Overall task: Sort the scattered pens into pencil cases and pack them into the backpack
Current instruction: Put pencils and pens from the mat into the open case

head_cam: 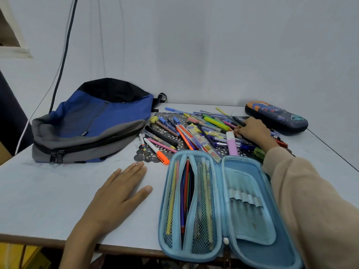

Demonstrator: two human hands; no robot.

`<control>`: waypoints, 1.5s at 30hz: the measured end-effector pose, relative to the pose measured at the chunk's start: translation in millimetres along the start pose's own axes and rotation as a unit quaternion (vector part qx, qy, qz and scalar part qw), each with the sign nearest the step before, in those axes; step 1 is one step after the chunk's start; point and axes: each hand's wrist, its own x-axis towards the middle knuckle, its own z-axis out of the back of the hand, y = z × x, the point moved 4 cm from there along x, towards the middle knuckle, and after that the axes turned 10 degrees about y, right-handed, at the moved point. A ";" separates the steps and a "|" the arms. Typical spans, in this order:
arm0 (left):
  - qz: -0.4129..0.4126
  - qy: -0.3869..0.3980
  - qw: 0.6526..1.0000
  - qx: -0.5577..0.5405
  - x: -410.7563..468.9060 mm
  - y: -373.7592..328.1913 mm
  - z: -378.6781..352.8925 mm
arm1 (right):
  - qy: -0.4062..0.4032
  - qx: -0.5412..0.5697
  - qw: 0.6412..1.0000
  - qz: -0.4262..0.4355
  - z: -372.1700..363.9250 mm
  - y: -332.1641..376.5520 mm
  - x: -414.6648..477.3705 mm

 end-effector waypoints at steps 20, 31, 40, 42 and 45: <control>0.002 -0.003 1.000 0.003 0.9 0.9 -0.6 | -0.055 -0.137 0.988 0.043 6.2 8.6 -4.9; 0.005 0.001 1.000 0.019 2.1 0.4 -0.5 | -0.029 -0.194 0.980 0.041 5.7 10.5 -6.0; 0.001 -0.004 1.000 0.021 1.0 0.3 -0.3 | -0.010 -0.075 0.997 0.028 6.3 1.6 -3.9; 0.001 -0.004 1.000 0.022 1.4 -0.3 0.1 | -0.014 -0.070 0.997 0.027 7.9 -0.8 -3.5; 0.000 -0.007 1.000 0.026 1.5 -1.4 1.1 | -0.023 -0.057 0.998 0.027 12.0 -2.6 -6.7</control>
